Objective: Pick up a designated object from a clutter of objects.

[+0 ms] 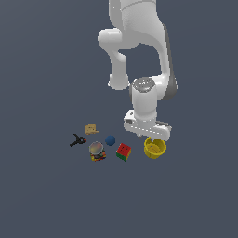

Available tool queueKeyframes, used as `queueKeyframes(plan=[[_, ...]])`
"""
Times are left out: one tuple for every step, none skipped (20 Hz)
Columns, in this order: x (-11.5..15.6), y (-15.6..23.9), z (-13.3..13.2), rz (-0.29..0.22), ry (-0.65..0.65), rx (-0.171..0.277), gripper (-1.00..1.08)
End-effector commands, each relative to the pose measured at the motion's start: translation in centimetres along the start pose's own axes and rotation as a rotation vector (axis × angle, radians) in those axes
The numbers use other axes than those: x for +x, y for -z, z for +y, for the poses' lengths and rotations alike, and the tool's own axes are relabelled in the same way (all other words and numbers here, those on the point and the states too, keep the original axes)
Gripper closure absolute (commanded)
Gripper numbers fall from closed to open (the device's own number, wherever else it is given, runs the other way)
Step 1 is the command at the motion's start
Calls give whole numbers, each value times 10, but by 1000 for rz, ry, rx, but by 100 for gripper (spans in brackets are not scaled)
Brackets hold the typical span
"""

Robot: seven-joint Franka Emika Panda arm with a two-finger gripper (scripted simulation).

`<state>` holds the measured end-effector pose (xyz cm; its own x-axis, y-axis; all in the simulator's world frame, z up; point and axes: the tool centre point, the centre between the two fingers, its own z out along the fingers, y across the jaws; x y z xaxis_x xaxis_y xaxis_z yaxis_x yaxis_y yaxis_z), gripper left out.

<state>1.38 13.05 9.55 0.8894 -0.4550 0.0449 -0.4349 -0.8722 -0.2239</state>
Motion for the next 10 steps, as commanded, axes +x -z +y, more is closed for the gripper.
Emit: queueKeyframes(plan=[[0, 0, 0, 1, 0, 0, -20], [0, -1, 0, 1, 0, 0, -20], [0, -2, 0, 1, 0, 0, -20], [0, -5, 0, 1, -1, 0, -20], [0, -7, 0, 1, -1, 1, -20], [0, -10, 0, 1, -2, 1, -20], [0, -14, 0, 1, -2, 1, -20], [0, -18, 0, 1, -3, 1, -20], [0, -21, 0, 2, -3, 1, -20], [0, -24, 0, 2, -3, 1, -20]])
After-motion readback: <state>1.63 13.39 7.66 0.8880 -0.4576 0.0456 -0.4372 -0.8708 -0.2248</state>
